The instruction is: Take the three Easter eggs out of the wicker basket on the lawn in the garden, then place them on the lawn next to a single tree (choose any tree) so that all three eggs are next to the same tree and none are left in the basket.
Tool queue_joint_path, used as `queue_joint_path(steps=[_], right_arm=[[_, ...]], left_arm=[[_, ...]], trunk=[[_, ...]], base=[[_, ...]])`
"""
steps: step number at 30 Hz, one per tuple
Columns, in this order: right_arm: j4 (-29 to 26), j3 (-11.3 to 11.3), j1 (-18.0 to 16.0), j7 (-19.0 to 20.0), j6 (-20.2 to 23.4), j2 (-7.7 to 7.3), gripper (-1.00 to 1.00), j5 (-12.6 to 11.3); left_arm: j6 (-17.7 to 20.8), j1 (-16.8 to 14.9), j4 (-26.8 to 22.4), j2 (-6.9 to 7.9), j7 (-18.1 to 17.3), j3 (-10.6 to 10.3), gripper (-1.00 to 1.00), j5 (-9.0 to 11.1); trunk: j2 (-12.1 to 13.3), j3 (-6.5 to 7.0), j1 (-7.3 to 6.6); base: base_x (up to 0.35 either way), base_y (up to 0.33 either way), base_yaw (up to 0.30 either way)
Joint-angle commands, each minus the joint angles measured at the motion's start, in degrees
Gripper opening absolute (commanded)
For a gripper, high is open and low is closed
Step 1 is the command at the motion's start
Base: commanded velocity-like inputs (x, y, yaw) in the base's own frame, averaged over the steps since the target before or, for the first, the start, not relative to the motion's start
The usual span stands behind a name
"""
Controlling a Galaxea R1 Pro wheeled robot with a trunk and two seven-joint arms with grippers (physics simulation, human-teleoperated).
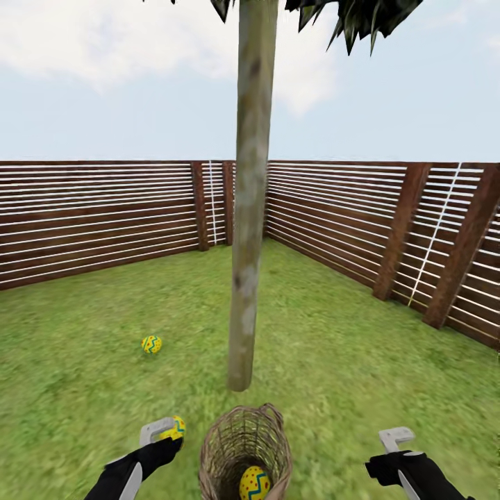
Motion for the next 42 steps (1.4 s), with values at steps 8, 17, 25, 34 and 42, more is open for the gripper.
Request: queue_joint_path(steps=[8,17,25,34,42], right_arm=[[-0.1,0.2,0.0,-0.1,0.2,-0.16,1.0,-0.5],[-0.1,0.2,0.0,-0.1,0.2,-0.11,1.0,-0.4],[-0.1,0.3,0.0,-0.1,0.2,-0.08,1.0,-0.2],[-0.1,0.4,0.0,-0.1,0.2,-0.02,1.0,0.0],[-0.1,0.4,0.0,-0.1,0.2,-0.04,1.0,-0.1]], left_arm=[[0.5,0.0,-0.1,-0.11,-0.3,0.4,1.0,0.3],[0.5,0.0,-0.1,-0.05,-0.4,0.5,1.0,0.4],[0.5,0.0,-0.1,-0.02,-0.4,0.5,1.0,0.4],[0.5,0.0,-0.1,0.05,-0.5,0.5,1.0,0.5],[0.3,-0.1,-0.1,0.06,-0.5,0.7,1.0,0.9]], trunk=[[3.2,1.36,-1.76],[6.8,2.98,-3.73],[10.0,4.41,-5.49],[13.6,6.03,-7.47],[14.4,6.39,-7.91]], base=[[0.0,-0.316,0.0],[0.0,-0.316,0.0],[0.0,-0.316,0.0],[0.0,-0.309,0.0],[0.0,-0.05,0.0]])
